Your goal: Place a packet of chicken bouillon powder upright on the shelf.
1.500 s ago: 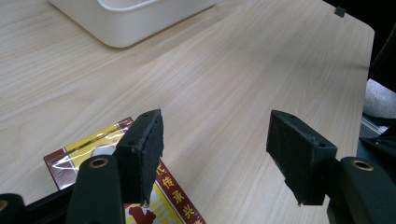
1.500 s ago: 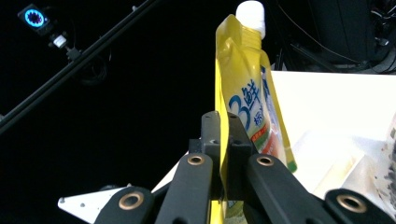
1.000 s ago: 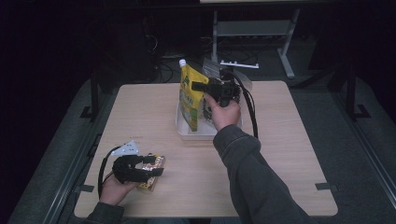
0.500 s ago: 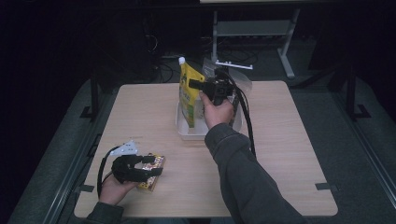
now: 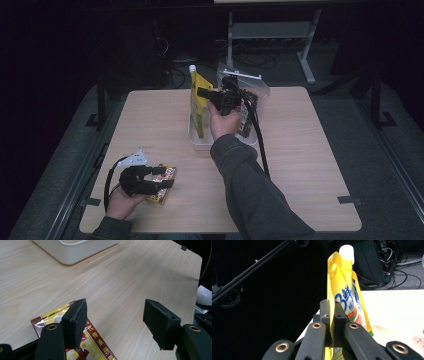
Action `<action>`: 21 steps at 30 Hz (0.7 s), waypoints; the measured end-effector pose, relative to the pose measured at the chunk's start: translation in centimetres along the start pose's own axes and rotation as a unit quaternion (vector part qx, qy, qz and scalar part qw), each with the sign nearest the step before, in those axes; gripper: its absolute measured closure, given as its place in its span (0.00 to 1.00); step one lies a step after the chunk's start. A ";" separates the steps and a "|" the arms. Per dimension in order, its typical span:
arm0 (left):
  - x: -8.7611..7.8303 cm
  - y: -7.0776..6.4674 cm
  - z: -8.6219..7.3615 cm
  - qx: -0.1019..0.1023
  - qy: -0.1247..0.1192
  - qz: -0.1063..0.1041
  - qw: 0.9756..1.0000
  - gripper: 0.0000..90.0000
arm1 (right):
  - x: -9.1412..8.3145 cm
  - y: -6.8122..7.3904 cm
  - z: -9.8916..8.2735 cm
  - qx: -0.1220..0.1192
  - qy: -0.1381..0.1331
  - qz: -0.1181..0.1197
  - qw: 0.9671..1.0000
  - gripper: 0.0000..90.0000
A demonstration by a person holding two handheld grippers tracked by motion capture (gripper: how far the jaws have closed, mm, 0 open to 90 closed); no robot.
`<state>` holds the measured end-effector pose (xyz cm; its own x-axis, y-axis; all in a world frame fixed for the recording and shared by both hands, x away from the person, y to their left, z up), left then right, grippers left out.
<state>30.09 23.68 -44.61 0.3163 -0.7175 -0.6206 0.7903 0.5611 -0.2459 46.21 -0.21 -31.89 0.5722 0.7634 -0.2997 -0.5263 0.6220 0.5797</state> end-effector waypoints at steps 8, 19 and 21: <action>0.0 0.1 0.0 0.000 0.001 0.000 1.000 0.39 | 1.0 -0.4 -0.9 0.002 -0.003 -0.006 1.000 1.00; 0.0 0.1 0.0 0.000 0.001 -0.003 1.000 0.39 | 1.7 -0.8 -1.7 -0.013 -0.009 -0.015 1.000 1.00; 0.0 0.1 0.0 -0.001 0.000 -0.003 1.000 0.39 | 1.7 -0.7 -1.7 -0.017 -0.010 -0.017 1.000 1.00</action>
<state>30.11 23.74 -44.64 0.3111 -0.7205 -0.6197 0.7916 0.5573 -0.2504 46.53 0.97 -34.12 0.6021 0.7386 -0.3034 -0.5271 0.6531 0.5437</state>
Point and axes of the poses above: each handheld gripper's, and its own axes: x roughly forward along the jaws, z roughly out of its top, y roughly to its left, the point moved 4 cm from there along x, roughly forward along the jaws, and after that the axes turned 3 degrees about y, right-handed, at the moved point
